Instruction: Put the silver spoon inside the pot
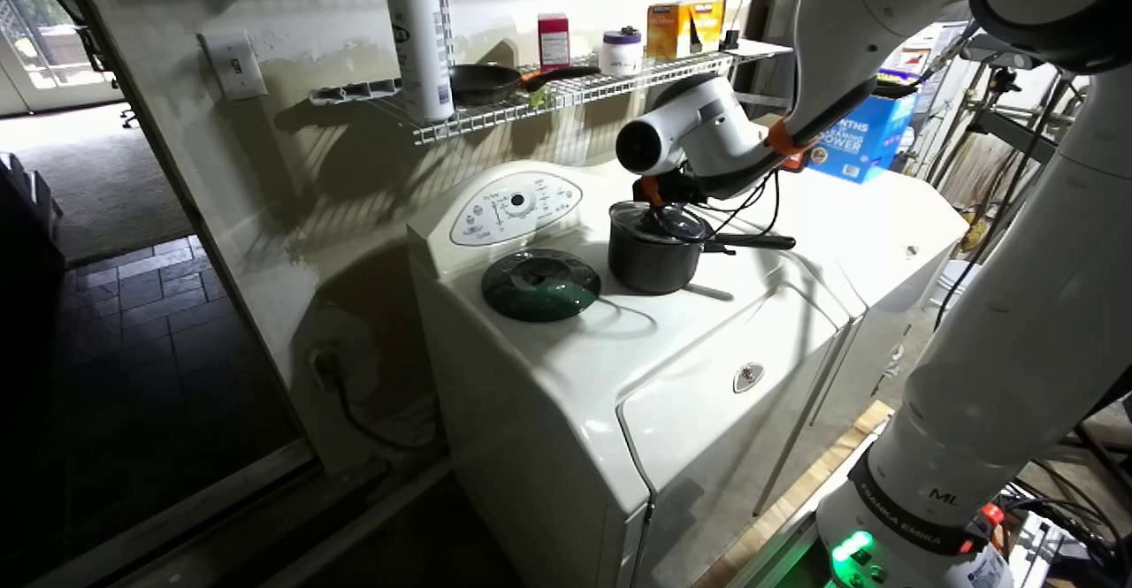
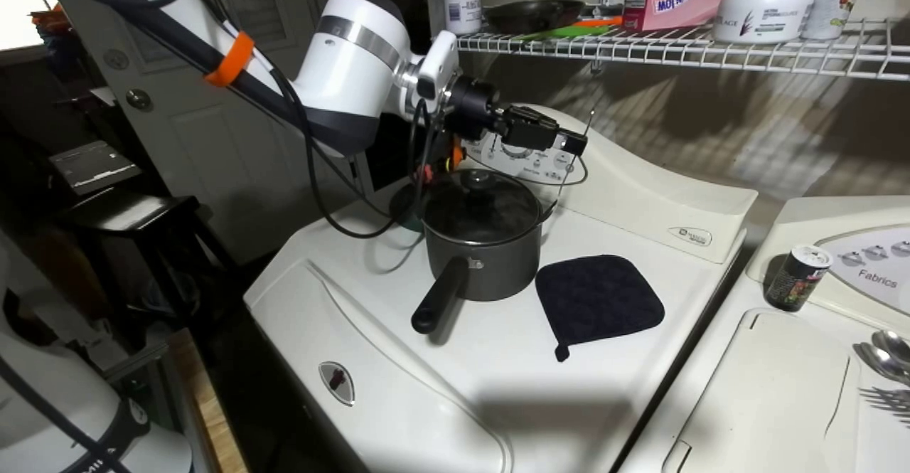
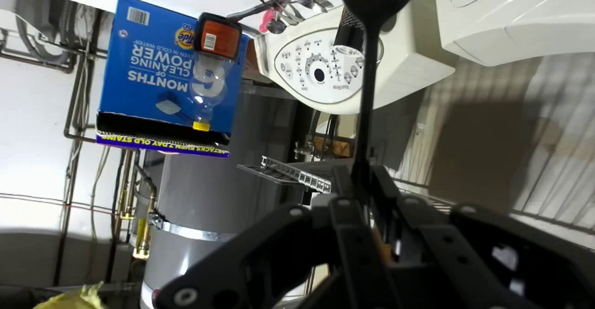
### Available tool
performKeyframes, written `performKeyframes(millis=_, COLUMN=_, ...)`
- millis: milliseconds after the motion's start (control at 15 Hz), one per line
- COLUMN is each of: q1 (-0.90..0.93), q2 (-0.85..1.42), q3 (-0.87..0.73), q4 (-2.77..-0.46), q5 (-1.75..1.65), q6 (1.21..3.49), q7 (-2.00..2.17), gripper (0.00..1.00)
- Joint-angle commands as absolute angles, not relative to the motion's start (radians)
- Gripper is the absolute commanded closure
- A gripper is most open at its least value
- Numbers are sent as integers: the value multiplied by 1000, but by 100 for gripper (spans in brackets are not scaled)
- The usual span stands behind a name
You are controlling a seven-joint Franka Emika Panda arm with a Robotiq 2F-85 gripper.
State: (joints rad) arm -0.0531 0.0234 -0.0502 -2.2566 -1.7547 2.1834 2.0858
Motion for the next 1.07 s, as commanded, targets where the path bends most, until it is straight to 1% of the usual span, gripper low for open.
performKeyframes(millis=0, q1=-42, q2=11, q3=-40, q4=-2297, q5=-1816, q6=2139, q7=2157, gripper=96)
performKeyframes(millis=600, q1=-19, q2=20, q3=-13, q4=-2327, q5=-1863, q6=2032, q7=2215, gripper=96)
performKeyframes(millis=1000, q1=-19, q2=35, q3=-12, q4=-2308, q5=-1838, q6=2012, q7=2202, gripper=96)
